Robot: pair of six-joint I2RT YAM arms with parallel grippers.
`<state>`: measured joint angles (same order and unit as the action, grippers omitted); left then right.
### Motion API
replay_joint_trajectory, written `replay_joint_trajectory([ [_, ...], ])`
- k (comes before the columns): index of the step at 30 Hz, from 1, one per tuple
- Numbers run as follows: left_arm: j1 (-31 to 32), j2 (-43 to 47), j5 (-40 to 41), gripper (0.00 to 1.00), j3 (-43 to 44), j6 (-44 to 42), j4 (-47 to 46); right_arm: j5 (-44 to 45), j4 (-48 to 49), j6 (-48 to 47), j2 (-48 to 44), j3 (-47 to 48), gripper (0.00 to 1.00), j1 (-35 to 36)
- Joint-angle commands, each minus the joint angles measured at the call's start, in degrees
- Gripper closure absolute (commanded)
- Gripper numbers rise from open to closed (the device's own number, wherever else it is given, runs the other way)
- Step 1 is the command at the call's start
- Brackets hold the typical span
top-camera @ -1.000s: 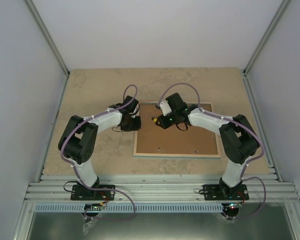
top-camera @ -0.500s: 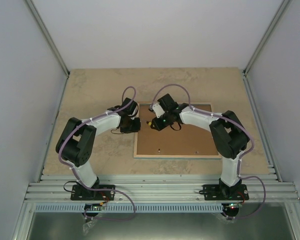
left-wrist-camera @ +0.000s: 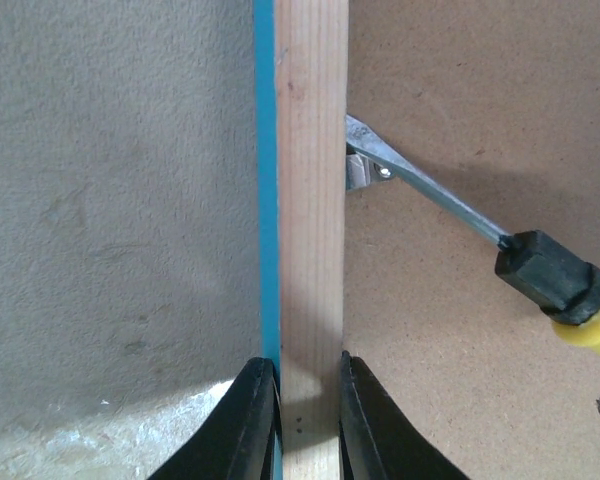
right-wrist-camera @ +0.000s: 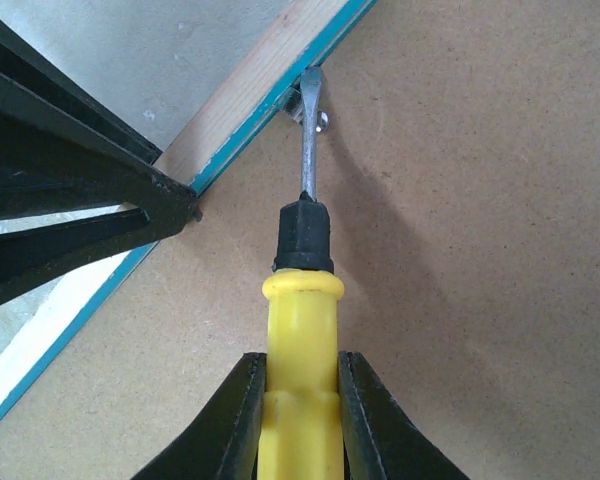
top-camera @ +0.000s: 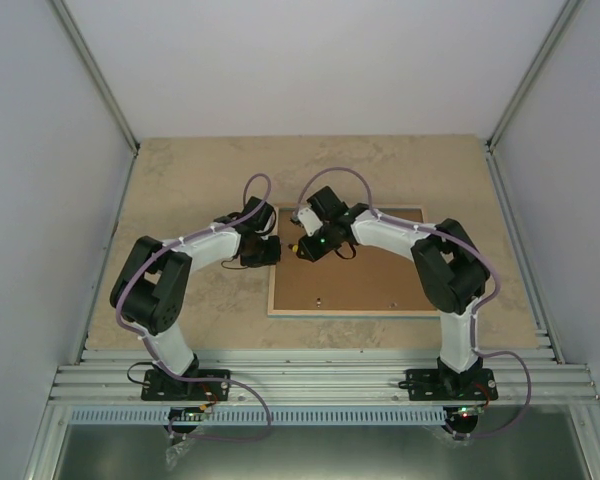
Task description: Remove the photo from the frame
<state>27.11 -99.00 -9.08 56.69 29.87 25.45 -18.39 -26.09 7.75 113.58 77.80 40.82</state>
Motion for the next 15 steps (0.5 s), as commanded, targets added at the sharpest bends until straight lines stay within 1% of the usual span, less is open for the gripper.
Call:
replay_joint_trajectory([
  [1, 0.5, 1.5, -3.7, 0.86, -0.8, 0.9, -2.4, -0.6, -4.0, -2.6, 2.1, 2.2, 1.0, 1.0],
  [15, 0.4, 1.1, -3.3, 0.87, -1.0, 1.5, -3.5, -1.0, -10.0, -7.0, 2.6, 1.9, 1.0, 1.5],
])
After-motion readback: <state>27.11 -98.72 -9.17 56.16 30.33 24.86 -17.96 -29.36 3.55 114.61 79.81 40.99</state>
